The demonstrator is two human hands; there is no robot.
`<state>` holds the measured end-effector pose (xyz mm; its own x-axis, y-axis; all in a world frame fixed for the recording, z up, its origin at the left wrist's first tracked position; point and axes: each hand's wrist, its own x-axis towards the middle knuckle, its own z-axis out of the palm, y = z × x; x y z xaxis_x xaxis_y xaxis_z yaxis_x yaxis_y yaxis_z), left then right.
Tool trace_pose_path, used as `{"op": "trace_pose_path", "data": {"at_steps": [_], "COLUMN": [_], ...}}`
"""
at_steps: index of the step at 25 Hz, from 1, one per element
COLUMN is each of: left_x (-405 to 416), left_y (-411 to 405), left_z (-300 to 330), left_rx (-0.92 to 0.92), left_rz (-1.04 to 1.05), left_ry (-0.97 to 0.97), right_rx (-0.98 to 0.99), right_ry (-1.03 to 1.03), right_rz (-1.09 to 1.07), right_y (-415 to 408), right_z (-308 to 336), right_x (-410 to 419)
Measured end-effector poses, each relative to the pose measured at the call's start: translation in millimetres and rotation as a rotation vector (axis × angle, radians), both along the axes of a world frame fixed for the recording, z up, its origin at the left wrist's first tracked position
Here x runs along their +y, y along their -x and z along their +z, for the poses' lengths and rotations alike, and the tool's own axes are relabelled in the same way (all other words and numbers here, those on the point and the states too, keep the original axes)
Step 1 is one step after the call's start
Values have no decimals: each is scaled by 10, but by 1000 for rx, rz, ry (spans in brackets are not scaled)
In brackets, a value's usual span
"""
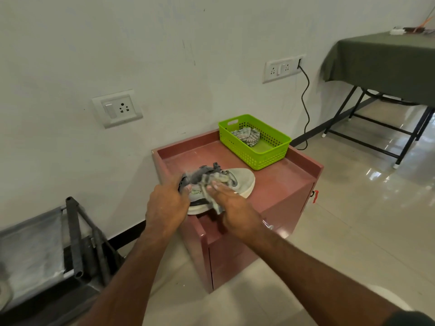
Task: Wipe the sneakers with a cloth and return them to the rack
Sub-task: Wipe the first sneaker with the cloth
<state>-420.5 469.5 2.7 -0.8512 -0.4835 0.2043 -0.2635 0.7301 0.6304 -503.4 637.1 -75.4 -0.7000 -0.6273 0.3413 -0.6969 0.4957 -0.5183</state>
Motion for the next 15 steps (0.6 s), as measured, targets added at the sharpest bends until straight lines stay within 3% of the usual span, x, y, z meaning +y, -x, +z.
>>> {"op": "trace_pose_path", "data": {"at_steps": [3, 5, 7, 10, 12, 15], "left_x": [-1, -24, -23, -2, 1, -15], "left_y": [0, 20, 11, 6, 36, 21], "left_z": [7, 21, 23, 15, -4, -44], "left_rx": [-15, -9, -17, -11, -22, -48], "left_rz": [0, -5, -9, -7, 2, 6], "left_ry": [-16, -9, 6, 44, 58, 47], "right_rx": [-46, 22, 68, 48, 23, -25], "right_ry": [-225, -130, 88, 91, 36, -178], "right_rz": [-338, -452, -292, 157, 143, -81], "right_y": [304, 360, 205, -119, -24, 348], "right_z": [127, 214, 262, 175, 76, 74], "right_x": [416, 468, 327, 34, 54, 439]}}
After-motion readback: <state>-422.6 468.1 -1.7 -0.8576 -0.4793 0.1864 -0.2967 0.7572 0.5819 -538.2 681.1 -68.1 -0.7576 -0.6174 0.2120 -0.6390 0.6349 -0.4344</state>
